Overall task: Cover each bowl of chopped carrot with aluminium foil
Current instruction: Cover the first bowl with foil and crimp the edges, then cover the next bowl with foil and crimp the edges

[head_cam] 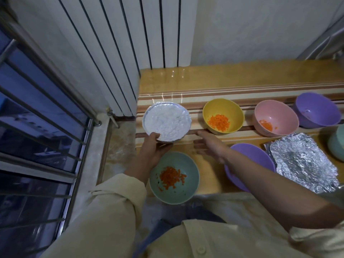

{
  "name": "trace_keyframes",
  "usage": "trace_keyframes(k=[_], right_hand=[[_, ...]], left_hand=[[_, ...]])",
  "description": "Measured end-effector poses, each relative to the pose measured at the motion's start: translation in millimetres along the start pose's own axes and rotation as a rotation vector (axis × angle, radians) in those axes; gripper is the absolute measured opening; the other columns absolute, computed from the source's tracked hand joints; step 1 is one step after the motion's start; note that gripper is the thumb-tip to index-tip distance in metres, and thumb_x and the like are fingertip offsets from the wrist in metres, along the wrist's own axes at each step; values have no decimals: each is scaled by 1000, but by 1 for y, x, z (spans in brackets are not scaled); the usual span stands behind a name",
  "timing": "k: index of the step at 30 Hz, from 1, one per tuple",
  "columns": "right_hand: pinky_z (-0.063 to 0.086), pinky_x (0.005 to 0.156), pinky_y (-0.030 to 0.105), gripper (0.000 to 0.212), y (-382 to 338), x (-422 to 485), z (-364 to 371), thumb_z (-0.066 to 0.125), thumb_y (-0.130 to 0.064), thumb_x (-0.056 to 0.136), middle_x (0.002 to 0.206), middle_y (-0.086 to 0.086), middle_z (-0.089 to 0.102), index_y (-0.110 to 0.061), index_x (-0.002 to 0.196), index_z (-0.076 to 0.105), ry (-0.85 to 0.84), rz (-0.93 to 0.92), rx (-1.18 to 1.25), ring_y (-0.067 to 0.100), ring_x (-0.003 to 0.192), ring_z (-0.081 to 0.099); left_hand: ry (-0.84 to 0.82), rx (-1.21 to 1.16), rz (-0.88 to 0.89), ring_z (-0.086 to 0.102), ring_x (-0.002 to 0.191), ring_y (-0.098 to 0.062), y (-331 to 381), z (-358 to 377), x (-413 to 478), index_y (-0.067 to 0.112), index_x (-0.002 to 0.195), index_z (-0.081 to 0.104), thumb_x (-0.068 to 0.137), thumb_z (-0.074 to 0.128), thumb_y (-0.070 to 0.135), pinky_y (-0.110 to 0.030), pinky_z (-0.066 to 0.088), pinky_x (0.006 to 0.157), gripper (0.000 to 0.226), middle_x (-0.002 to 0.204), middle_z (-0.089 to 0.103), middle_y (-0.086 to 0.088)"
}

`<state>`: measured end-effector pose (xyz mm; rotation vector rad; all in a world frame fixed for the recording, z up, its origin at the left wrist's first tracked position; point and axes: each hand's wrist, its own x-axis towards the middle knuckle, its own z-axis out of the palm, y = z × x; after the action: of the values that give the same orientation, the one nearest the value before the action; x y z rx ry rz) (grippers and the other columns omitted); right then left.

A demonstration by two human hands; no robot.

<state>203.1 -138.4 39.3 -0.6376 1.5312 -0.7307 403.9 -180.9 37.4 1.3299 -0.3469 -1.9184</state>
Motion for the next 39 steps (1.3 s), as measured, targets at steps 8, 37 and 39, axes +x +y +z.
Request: trace_keyframes(k=[8, 37, 39], right_hand=[[54, 61, 30, 42, 25, 0, 8, 52, -2, 94, 109, 15, 57, -10, 135, 45, -271, 204, -427, 24, 86, 59], [41, 91, 24, 37, 63, -28, 2, 54, -6, 91, 125, 11, 62, -7, 128, 56, 316, -311, -620, 26, 112, 58], [42, 90, 20, 34, 66, -41, -2, 54, -3, 91, 121, 12, 63, -5, 125, 59, 402, -436, -545, 25, 110, 60]], left_hand=[[138, 14, -39, 57, 99, -34, 6, 4, 38, 11, 152, 28, 102, 44, 2, -46, 53, 84, 54, 131, 46, -18], [-23, 938, -73, 64, 90, -34, -56, -39, -46, 10, 99, 60, 91, 49, 7, -54, 57, 86, 14, 89, 64, -11], [39, 1074, -30, 63, 101, -36, -62, -42, -45, 3, 116, 61, 90, 55, 15, -51, 53, 95, 29, 103, 65, -17]])
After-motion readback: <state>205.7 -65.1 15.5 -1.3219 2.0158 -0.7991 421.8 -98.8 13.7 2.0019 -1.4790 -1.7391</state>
